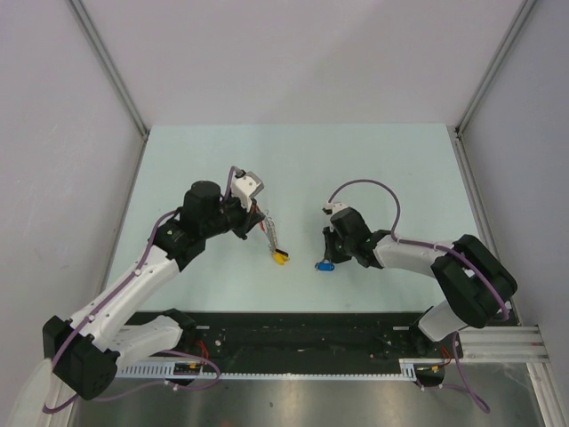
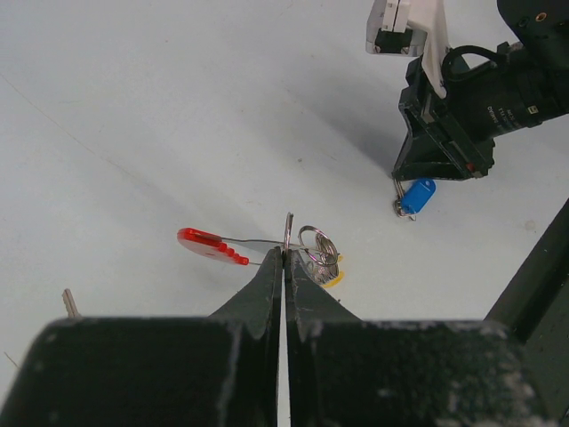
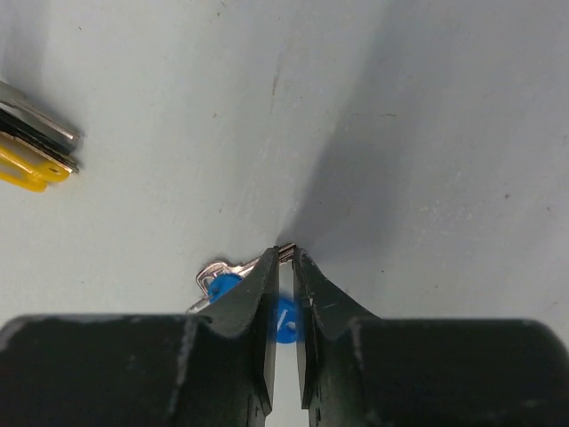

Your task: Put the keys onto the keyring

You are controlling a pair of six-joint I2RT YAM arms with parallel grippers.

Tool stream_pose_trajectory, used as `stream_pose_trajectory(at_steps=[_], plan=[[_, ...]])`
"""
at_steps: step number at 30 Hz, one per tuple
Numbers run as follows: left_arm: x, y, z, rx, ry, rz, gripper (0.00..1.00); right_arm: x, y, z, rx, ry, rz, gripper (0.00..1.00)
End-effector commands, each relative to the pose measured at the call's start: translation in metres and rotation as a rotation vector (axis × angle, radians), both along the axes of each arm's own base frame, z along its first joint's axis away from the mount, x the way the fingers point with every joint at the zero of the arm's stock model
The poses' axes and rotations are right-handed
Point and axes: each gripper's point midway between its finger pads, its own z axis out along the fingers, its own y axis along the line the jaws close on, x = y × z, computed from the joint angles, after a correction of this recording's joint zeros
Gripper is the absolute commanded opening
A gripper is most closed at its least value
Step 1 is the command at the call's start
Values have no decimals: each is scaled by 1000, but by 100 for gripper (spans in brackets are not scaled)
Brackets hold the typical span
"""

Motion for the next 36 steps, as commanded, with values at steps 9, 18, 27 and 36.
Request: stream_pose_trajectory(at_steps=[9, 18, 27, 36], plan=[[6, -1, 32, -40, -86, -2, 1, -45, -6, 7, -90, 79, -53, 14], [6, -2, 32, -41, -85, -5, 0, -68, 25, 15, -13, 78, -10, 11], [5, -3, 33, -45, -86, -10, 0, -17, 22, 53, 78, -92, 31, 11], [6, -2, 35, -42, -93, -6, 0, 19, 33, 37, 72, -93, 61, 11]])
